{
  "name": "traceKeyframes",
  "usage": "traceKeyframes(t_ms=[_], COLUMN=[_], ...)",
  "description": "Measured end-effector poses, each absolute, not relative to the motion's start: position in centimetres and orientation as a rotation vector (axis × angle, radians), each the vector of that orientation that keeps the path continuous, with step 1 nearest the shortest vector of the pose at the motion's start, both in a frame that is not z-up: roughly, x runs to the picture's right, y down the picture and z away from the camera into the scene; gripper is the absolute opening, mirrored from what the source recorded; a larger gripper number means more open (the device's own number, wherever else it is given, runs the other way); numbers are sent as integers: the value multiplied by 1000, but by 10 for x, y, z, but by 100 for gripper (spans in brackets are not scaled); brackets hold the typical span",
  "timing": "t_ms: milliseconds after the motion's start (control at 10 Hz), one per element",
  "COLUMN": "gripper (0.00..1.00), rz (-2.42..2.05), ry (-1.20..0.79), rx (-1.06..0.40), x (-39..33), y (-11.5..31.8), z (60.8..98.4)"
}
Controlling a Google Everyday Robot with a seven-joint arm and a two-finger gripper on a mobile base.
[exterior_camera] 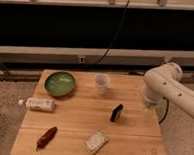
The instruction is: Knock the eraser over
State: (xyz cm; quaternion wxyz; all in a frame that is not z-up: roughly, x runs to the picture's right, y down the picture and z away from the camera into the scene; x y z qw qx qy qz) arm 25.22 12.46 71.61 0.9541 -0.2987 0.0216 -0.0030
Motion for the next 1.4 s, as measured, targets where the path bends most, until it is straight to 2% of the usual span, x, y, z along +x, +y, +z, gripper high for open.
traceKeyframes(t_ms=[400,600,700,1100,1300,1400], gripper=[80,77,80,79,66,54], rz=[-24,-33,-41,-53,-78,-91], ry=[49,51,50,52,53,49], rx=[-615,-620,-621,-629,-637,-640], x=[251,249,245,243,239,230], y=[126,128,128,129,134,135], z=[721,723,725,728,730,732])
